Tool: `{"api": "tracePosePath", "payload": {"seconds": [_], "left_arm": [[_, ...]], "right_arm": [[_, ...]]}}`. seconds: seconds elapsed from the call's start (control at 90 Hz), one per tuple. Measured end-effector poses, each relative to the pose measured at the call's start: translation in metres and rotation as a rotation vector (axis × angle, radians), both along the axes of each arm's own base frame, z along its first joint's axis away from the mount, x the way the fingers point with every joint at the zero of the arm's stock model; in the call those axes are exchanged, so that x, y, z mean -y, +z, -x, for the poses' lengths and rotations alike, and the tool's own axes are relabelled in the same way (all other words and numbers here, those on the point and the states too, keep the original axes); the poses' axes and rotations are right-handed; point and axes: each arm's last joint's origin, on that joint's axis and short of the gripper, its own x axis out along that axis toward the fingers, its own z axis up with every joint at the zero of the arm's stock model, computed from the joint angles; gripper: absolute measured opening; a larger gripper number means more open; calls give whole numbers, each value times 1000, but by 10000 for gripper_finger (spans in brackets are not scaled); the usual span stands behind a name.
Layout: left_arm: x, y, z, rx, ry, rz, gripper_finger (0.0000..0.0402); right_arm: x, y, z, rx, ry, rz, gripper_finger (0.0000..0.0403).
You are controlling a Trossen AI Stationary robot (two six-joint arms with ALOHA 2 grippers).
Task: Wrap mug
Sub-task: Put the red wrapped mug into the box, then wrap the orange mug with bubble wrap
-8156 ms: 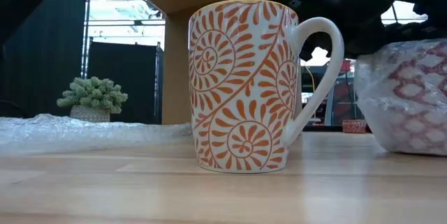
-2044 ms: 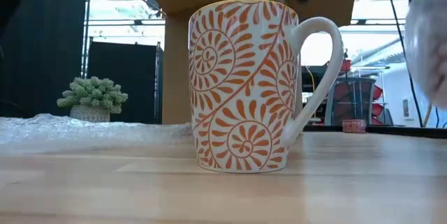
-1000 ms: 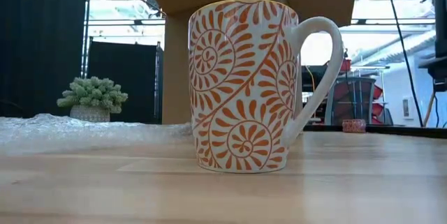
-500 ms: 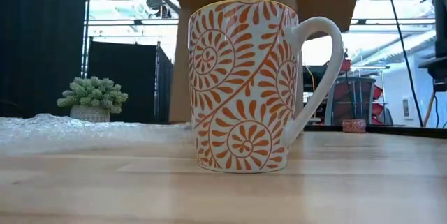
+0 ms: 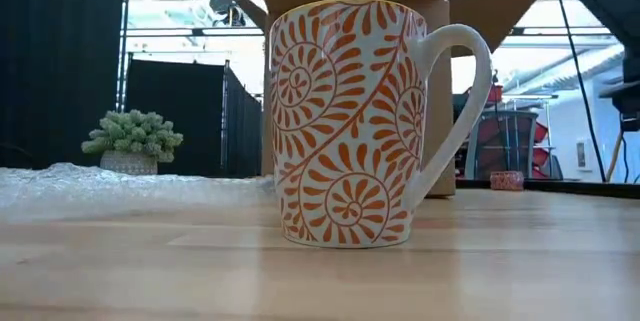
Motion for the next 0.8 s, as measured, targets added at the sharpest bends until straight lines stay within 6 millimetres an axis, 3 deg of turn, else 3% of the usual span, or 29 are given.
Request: {"api": "tracePosePath", "payload": {"seconds": [0.211, 0.389, 0.633, 0.8], "left_arm": [[0, 0, 0, 0, 0, 1, 0], [0, 0, 0, -1, -2, 2, 0], [0, 0, 0, -7, -14, 13, 0], [0, -4, 3, -34, 6, 38, 0]], "right_arm": [[13, -18, -3, -32, -104, 18, 97], [15, -8, 2, -11, -112, 17, 176], [-5, 82, 28, 74, -107, 52, 238], [-38, 162, 62, 232, -104, 139, 247]]}}
